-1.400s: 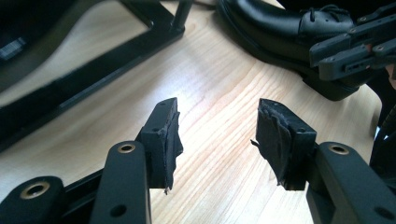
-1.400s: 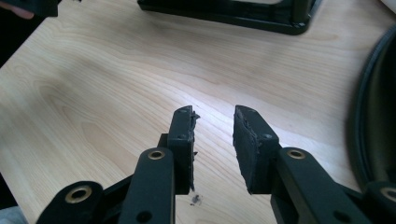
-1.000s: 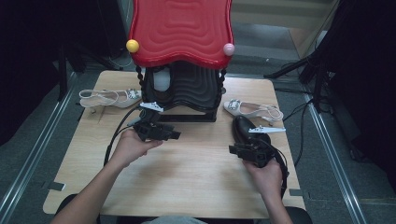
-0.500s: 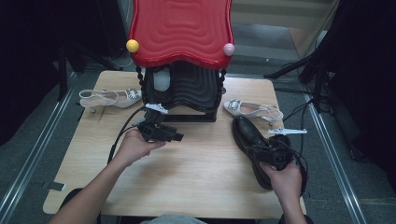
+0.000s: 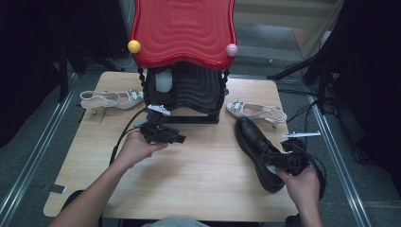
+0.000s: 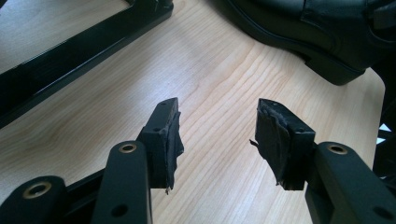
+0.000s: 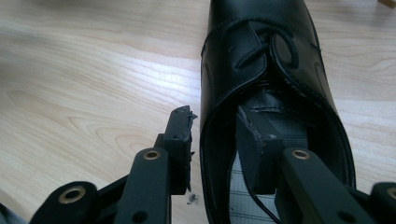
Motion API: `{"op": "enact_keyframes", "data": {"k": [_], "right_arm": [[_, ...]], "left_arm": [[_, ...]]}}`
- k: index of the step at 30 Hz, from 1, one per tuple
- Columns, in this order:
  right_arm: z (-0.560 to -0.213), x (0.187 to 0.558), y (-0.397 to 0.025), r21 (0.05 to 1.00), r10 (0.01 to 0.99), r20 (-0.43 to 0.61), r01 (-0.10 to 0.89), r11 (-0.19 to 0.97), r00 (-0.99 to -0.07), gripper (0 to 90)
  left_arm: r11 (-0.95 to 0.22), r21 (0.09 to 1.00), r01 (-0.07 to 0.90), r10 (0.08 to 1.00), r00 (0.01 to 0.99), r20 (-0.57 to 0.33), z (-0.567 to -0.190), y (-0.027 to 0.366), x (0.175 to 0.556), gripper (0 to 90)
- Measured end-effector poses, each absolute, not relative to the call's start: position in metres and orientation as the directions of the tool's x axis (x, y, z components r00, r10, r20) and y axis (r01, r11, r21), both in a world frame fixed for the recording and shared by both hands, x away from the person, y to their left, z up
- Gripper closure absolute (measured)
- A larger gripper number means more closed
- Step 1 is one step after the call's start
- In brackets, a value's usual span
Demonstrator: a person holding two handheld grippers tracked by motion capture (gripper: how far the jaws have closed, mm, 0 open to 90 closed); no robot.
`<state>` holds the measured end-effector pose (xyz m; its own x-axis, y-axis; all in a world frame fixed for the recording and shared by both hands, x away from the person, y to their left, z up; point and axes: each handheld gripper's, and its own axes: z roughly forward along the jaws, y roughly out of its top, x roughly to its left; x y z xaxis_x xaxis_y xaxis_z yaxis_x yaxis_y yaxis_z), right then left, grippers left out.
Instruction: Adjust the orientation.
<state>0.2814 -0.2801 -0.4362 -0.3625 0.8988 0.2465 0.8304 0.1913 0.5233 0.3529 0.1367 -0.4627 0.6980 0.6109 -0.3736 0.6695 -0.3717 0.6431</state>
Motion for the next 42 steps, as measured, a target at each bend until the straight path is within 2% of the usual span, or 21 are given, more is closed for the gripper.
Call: {"op": "enact_keyframes", "data": {"k": [17,20,24,31,34,38,42], "right_arm": [[-0.453,0.287,-0.273,0.43,0.911,0.233,0.876,0.217,-0.34,68.7],[-0.456,0.293,-0.269,0.41,0.909,0.237,0.883,0.227,-0.344,70.4],[-0.466,0.309,-0.258,0.359,0.909,0.259,0.906,0.224,-0.327,78.0],[-0.468,0.313,-0.261,0.36,0.907,0.27,0.908,0.216,-0.323,85.3],[-0.462,0.311,-0.263,0.368,0.909,0.269,0.906,0.208,-0.318,85.8],[-0.454,0.309,-0.267,0.381,0.892,0.325,0.907,0.18,-0.313,86.0],[-0.442,0.302,-0.259,0.389,0.87,0.352,0.9,0.199,-0.345,85.9]], "left_arm": [[-0.387,0.634,0.67,0.609,0.702,-0.37,-0.465,0.135,0.353,50.6],[-0.393,0.633,0.667,0.608,0.705,-0.365,-0.466,0.134,0.353,50.7],[-0.388,0.633,0.67,0.608,0.702,-0.371,-0.466,0.135,0.354,50.6],[-0.387,0.635,0.668,0.608,0.703,-0.37,-0.467,0.135,0.354,50.9],[-0.382,0.638,0.669,0.61,0.701,-0.37,-0.466,0.135,0.354,51.2],[-0.378,0.641,0.668,0.608,0.701,-0.372,-0.466,0.135,0.353,52.3],[-0.384,0.64,0.666,0.603,0.705,-0.373,-0.465,0.135,0.353,54.0]]}}
